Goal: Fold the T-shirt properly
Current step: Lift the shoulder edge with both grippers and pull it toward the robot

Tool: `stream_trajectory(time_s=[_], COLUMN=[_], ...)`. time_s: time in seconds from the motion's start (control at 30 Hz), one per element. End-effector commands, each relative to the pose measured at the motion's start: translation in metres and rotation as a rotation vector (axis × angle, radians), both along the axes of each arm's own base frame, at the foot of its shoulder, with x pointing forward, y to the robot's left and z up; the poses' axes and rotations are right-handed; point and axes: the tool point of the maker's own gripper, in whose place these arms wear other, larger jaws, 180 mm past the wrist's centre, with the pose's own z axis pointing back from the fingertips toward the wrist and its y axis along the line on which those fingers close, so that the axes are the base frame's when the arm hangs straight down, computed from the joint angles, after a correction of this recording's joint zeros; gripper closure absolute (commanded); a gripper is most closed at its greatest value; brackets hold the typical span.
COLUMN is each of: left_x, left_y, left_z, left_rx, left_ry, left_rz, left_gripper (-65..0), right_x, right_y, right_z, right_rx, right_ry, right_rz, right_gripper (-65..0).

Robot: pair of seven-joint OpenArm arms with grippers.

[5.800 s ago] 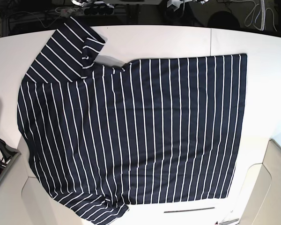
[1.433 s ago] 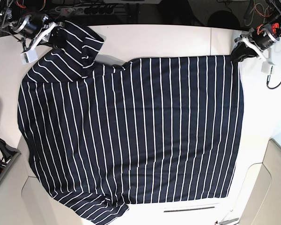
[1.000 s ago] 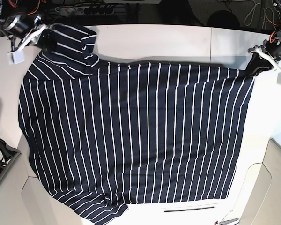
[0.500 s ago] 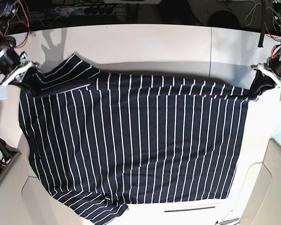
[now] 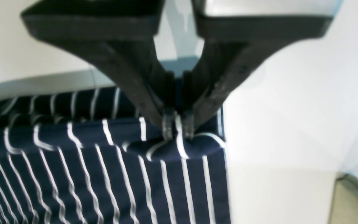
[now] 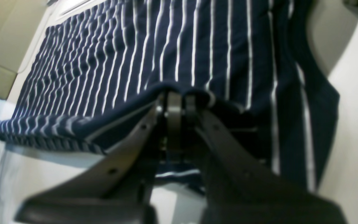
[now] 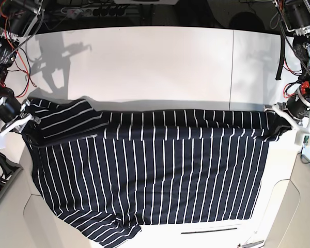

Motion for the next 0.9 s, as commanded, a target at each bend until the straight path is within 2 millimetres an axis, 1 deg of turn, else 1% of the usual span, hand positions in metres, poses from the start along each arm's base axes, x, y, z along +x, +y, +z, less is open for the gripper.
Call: stream_trajectory(time_s=[0.0,0.1,0.2,0.3,0.4,0.47,0.5,0.57,0.67,0.7,0.73,0.77,0.8,0.83,0.87], left_x=[0.015,0.028,0.04,0.047,0.052,0.052,0.052,0.051,0.051,0.051,0.052,0.051,0.05,0.048,0.046], left_y=[0.005,0.005,-0.001,-0.005,-0.003,-0.002,0.0,0.005,0.008,0.008,0.008,0.006,0.004,0.004,0.004], left_z=[0.017,0.011,0.009,0.007,0.01,0.009,0.007,0.004,0.002,0.003,0.003,0.003,0.002,0.0,-0.002], left_rx=[-0.007,-0.048,-0.081,-0.071,-0.08,-0.086,-0.088,-0.093,-0.099,-0.104,-0.111,-0.125,-0.145,-0.166,-0.189], left_ry=[-0.061,-0.052,-0.055,-0.046,-0.061,-0.063,-0.058,-0.049,-0.043,-0.046,-0.047,-0.039,-0.027,-0.007,0.014], left_rz=[0.005,0.015,0.005,-0.007,0.005,0.013,0.028,0.064,0.091,0.095,0.094,0.092,0.09,0.094,0.105], left_gripper=[0.0,0.0,0.0,0.0,0.0,0.0,-1.5,-8.2,-17.3,-20.6,-24.1,-27.7,-30.9,-33.3,-34.1], right_x=[0.018,0.039,0.058,0.076,0.089,0.093,0.093,0.091,0.088,0.087,0.086,0.086,0.086,0.086,0.086], right_y=[-0.008,-0.008,0.0,0.007,0.013,0.015,0.016,0.018,0.018,0.018,0.019,0.018,0.018,0.017,0.015], right_z=[0.022,0.02,0.019,0.016,0.012,0.006,0.003,-0.005,-0.015,-0.016,-0.017,-0.016,-0.012,-0.007,0.0], right_rx=[0.0,0.01,0.022,-0.003,-0.032,-0.043,-0.04,-0.031,-0.017,-0.015,-0.011,-0.001,0.018,0.04,0.062], right_ry=[-0.077,-0.073,-0.066,-0.05,-0.043,-0.028,-0.015,0.006,0.034,0.04,0.044,0.044,0.037,0.026,0.012], right_rz=[-0.017,-0.022,-0.001,0.021,0.033,0.036,0.035,0.039,0.037,0.037,0.04,0.04,0.038,0.034,0.027], right_gripper=[0.0,0.0,0.0,0.0,0.0,0.0,0.0,-0.8,-22.9,-29.0,-33.4,-35.5,-35.6,-35.6,-35.6])
